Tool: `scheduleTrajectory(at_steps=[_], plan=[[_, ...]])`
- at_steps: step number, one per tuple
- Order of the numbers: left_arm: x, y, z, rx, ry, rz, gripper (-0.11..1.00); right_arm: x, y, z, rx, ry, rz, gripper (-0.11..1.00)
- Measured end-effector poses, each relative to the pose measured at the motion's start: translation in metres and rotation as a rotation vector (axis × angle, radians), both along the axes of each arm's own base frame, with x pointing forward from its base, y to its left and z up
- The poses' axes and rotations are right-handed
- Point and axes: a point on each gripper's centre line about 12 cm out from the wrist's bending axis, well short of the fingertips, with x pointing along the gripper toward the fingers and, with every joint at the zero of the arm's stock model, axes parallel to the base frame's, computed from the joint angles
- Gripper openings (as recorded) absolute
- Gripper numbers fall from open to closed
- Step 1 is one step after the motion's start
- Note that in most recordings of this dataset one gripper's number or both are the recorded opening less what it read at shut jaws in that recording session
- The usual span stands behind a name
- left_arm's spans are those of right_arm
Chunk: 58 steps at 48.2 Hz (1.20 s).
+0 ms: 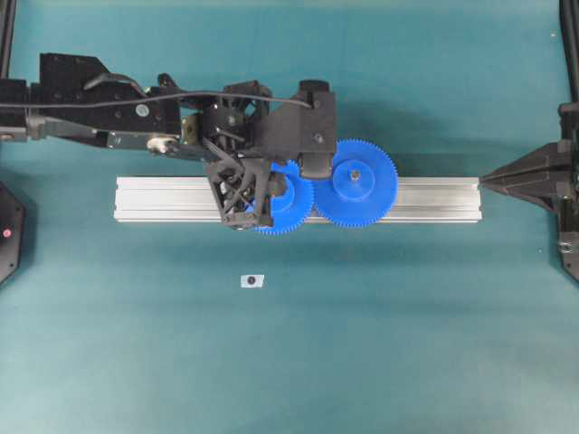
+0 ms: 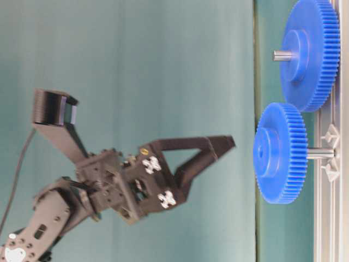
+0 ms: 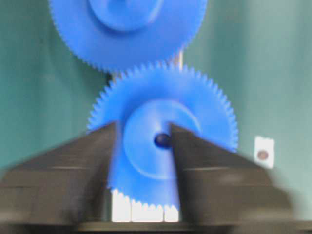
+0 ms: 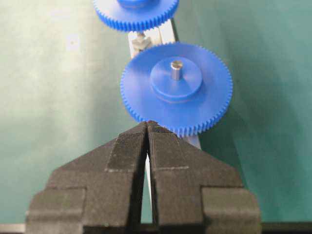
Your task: Find the location of the shaft and insert the small gear.
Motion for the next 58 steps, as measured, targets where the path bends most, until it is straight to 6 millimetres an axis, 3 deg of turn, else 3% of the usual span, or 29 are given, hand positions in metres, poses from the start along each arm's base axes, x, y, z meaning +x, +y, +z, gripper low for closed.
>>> scheduleTrajectory(at_steps=[4, 9, 16, 31, 45, 58], plan=[[0.0, 0.0, -0.001, 0.001, 0.002, 0.0, 0.12, 0.0, 0.0, 0.0, 0.001, 0.0, -0.001, 0.08], [0.0, 0.0, -0.001, 0.0, 0.002, 0.0, 0.03, 0.0, 0.0, 0.0, 0.001, 0.0, 0.001, 0.07], [-0.002, 0.0, -0.004, -0.001, 0.011, 0.0, 0.02, 0.0, 0.0, 0.0, -0.002, 0.0, 0.002, 0.08], [-0.004, 0.0, -0.04, -0.011, 0.102, 0.002, 0.02, 0.0, 0.0, 0.0, 0.0, -0.002, 0.001, 0.07], [0.006, 0.001, -0.001, 0.009, 0.018, -0.011, 0.02, 0.0, 0.0, 0.0, 0.019, -0.004, -0.007, 0.07], [-0.008, -0.001, 0.047, 0.015, -0.091, -0.006, 0.03, -0.001, 0.0, -0.003, 0.039, -0.003, -0.018, 0.08]])
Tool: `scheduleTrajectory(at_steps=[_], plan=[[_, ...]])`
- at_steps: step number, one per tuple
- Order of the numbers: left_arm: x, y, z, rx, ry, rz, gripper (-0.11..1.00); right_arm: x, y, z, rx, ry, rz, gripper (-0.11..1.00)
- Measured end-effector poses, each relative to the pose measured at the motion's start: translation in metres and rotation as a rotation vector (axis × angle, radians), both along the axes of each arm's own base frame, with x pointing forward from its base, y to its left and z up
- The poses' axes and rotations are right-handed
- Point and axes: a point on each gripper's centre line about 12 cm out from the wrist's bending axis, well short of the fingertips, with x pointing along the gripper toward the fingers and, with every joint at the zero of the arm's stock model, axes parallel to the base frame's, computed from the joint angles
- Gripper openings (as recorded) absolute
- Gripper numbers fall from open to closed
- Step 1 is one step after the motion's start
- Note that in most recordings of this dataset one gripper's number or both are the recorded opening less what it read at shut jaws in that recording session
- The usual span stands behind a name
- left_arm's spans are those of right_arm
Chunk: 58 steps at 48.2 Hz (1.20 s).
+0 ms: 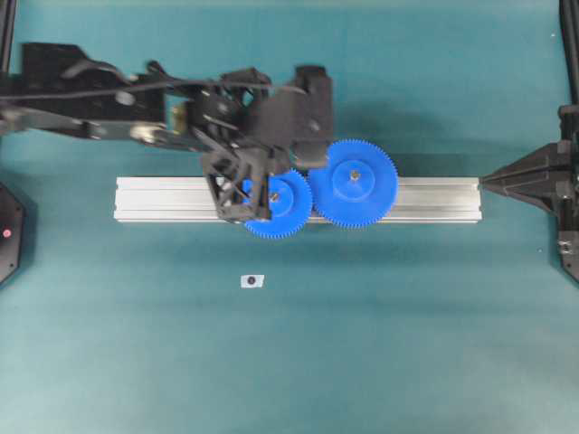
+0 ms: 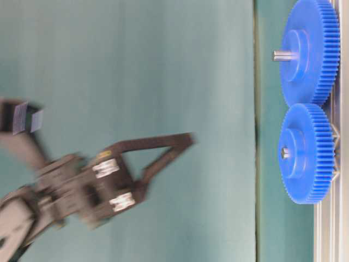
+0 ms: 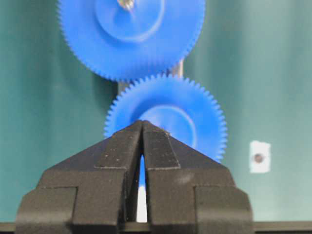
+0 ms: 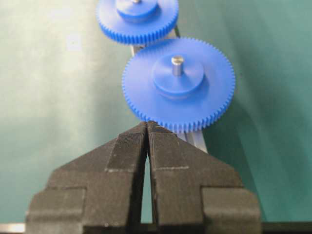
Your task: Find the location of the shaft and insert the small gear.
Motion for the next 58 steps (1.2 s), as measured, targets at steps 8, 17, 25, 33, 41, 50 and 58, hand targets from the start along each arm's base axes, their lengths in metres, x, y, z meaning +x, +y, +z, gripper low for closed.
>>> scheduleTrajectory(at_steps=[8, 17, 25, 33, 41, 50, 58], plan=[[-0.016, -0.008, 0.008, 0.003, -0.057, -0.015, 0.06, 0.0, 0.0, 0.001, -0.001, -0.008, 0.0, 0.08], [-0.027, -0.017, 0.002, -0.021, -0.108, -0.012, 0.22, 0.0, 0.0, 0.001, 0.0, -0.009, 0.001, 0.07], [-0.04, -0.021, -0.002, -0.076, -0.161, 0.026, 0.61, 0.0, 0.0, 0.001, -0.001, -0.008, 0.001, 0.07], [-0.052, -0.024, -0.007, -0.1, -0.18, 0.037, 0.88, 0.0, 0.0, 0.001, 0.0, -0.009, 0.001, 0.07], [-0.061, -0.031, -0.009, -0.103, -0.18, 0.02, 0.86, 0.0, 0.0, 0.001, 0.0, -0.009, -0.001, 0.08], [-0.069, -0.036, -0.005, -0.107, -0.208, 0.009, 0.86, -0.001, 0.0, 0.0, 0.003, 0.0, 0.0, 0.07], [-0.075, -0.037, -0.005, -0.108, -0.235, 0.005, 0.86, -0.001, 0.0, 0.0, 0.003, 0.0, 0.0, 0.07]])
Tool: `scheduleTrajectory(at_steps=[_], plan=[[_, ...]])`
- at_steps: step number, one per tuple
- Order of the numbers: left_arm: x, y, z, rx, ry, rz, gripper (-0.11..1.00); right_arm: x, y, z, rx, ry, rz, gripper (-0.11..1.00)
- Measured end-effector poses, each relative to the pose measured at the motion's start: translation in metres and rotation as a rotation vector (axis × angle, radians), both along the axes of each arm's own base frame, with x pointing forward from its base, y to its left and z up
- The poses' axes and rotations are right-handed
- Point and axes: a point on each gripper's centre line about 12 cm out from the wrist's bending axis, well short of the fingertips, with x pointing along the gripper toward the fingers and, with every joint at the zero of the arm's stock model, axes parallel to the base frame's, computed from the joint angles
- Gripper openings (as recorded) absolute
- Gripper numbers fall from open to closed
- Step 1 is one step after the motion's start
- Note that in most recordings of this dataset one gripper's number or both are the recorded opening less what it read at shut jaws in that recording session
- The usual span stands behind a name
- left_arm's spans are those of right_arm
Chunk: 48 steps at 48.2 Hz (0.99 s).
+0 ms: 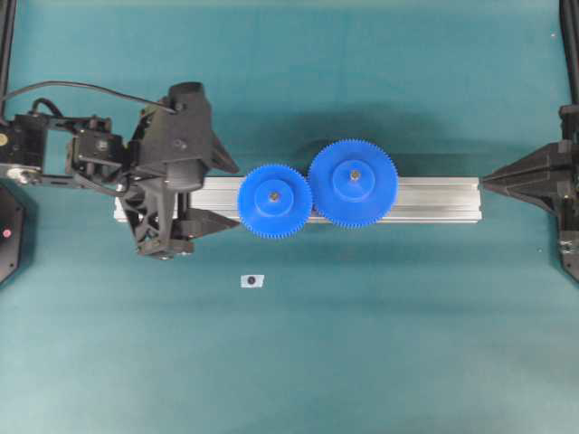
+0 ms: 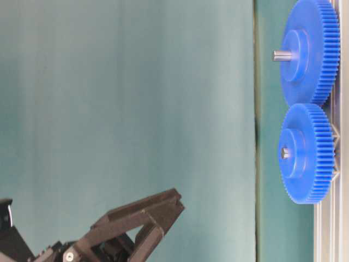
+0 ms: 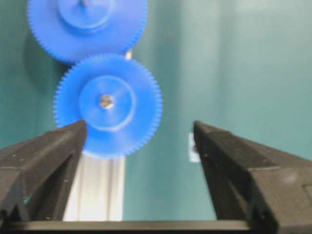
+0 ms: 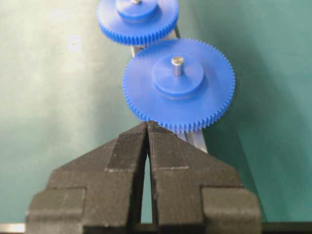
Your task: Find the location of the shaft and insert the small gear.
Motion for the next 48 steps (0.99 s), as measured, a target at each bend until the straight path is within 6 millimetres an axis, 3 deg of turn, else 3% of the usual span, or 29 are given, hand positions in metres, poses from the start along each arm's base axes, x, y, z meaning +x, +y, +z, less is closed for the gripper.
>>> scheduleTrajectory(at_steps=[48], plan=[[-0.0033, -0.0049, -0.0054, -0.012, -0.023, -0.008, 0.85, -0.0008, 0.0001, 0.0011, -0.001, -0.006, 0.0, 0.07]])
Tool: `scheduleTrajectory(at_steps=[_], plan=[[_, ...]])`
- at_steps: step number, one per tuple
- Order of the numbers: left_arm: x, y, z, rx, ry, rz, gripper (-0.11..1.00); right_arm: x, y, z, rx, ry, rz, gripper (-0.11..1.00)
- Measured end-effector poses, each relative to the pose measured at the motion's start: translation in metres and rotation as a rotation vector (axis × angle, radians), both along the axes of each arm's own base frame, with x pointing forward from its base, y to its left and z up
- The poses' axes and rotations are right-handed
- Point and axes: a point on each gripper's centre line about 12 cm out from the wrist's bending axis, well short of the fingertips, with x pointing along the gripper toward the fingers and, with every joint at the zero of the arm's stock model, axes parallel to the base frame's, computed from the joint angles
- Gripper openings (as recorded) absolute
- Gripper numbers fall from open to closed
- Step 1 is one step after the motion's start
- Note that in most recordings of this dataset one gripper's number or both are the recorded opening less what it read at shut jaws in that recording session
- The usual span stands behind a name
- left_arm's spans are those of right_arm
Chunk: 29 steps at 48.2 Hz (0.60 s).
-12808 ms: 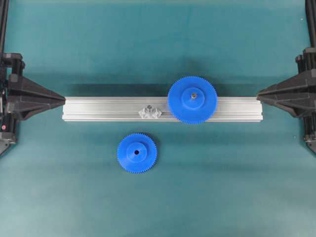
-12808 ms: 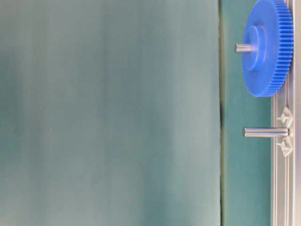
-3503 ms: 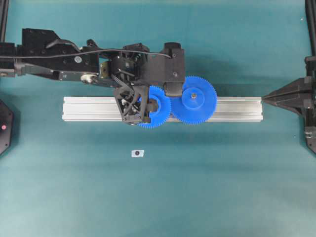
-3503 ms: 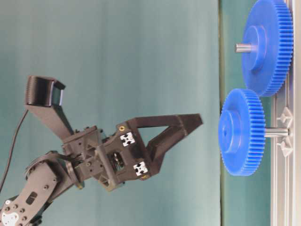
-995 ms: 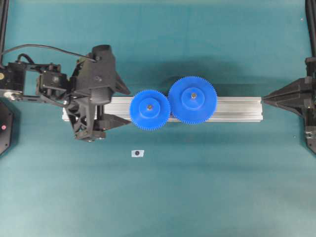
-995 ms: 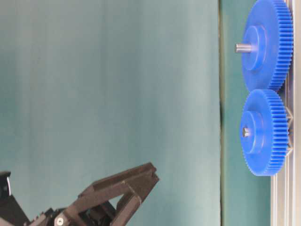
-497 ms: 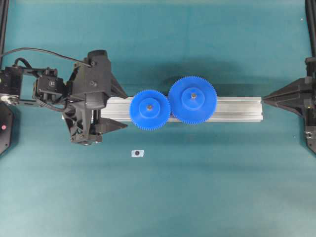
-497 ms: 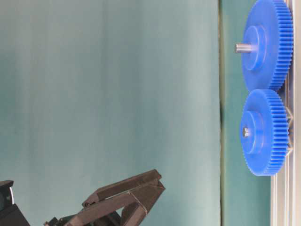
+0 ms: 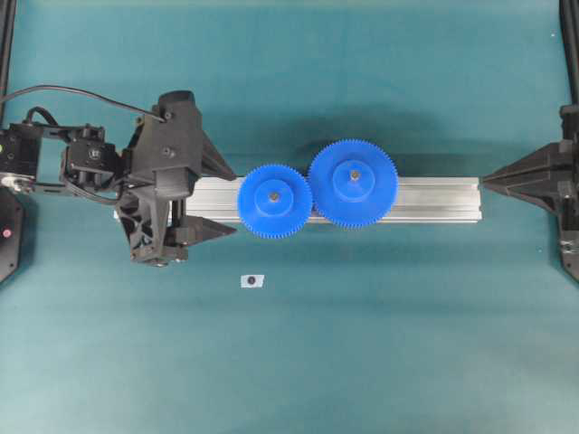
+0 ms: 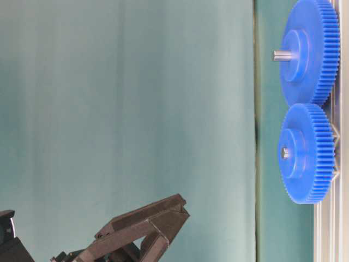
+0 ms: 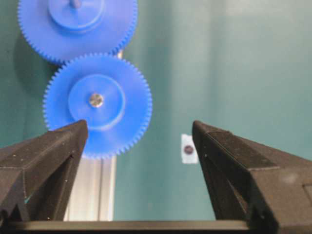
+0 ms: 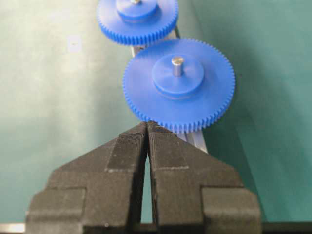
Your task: Find the location of the shaft and insert the small gear.
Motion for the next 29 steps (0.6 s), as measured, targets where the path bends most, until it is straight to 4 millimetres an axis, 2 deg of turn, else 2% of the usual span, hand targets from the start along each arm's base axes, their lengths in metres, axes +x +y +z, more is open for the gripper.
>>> scheduleTrajectory(at_steps=[29], plan=[[-0.0002, 0.0, -0.0006, 0.0, 0.002, 0.0, 0.85, -0.0007, -0.0002, 0.0012, -0.001, -0.008, -0.002, 0.08]])
